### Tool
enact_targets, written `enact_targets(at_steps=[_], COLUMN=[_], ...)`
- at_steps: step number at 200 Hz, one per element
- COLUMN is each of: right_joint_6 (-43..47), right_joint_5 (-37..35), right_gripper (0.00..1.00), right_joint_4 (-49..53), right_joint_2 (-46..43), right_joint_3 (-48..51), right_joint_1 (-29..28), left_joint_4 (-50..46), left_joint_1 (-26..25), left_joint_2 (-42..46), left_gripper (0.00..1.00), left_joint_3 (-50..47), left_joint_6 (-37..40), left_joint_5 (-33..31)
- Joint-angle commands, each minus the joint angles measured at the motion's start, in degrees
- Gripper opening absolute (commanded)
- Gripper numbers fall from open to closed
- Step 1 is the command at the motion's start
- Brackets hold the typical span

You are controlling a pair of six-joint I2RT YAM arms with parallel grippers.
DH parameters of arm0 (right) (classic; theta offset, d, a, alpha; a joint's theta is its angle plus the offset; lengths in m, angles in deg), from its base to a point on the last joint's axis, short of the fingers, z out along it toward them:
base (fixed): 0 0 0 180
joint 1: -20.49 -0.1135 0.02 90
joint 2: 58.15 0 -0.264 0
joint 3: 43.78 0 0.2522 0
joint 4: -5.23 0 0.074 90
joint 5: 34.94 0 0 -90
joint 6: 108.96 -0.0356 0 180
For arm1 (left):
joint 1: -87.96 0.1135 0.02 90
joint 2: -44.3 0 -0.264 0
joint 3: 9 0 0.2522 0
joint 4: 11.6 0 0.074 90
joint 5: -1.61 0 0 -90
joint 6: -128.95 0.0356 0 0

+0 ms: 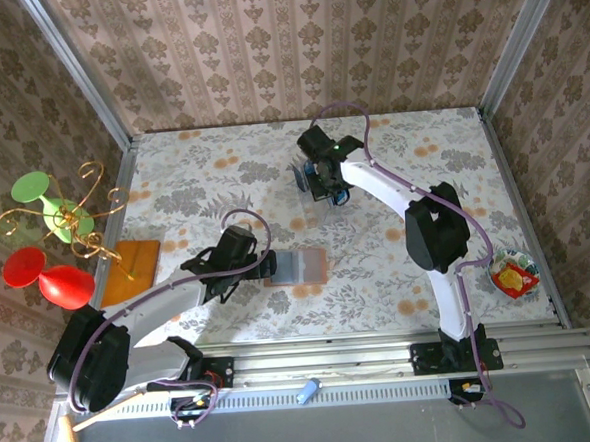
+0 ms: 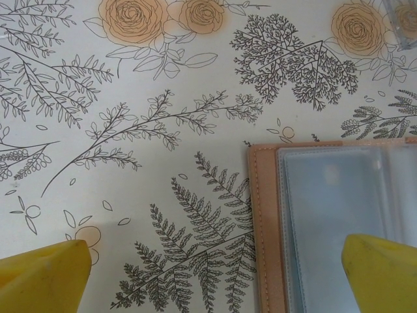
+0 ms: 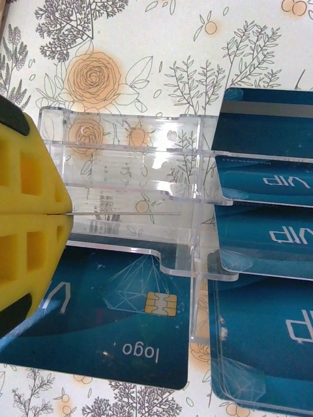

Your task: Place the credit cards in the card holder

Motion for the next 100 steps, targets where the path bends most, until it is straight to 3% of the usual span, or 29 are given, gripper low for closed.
enact_targets(at_steps=[1,100], right_joint_6=[0.0,-4.9], right_joint_5=[2.5,12.5], right_gripper=[0.0,0.0], right_joint_4=[1.7,-4.8], right_joint_2=[-0.4,-13.6], right_joint_3=[-1.1,5.2], right_joint_1=[0.6,1.6], left_joint_4=[-0.1,-2.6], left_joint_1=[-0.4,-0.5], left_joint_2=[-0.4,0.0], left_gripper=[1.0,1.0], left_joint_3=[-0.4,1.4], left_joint_6=[-0.7,0.5], left_joint_5=[-0.9,-2.6])
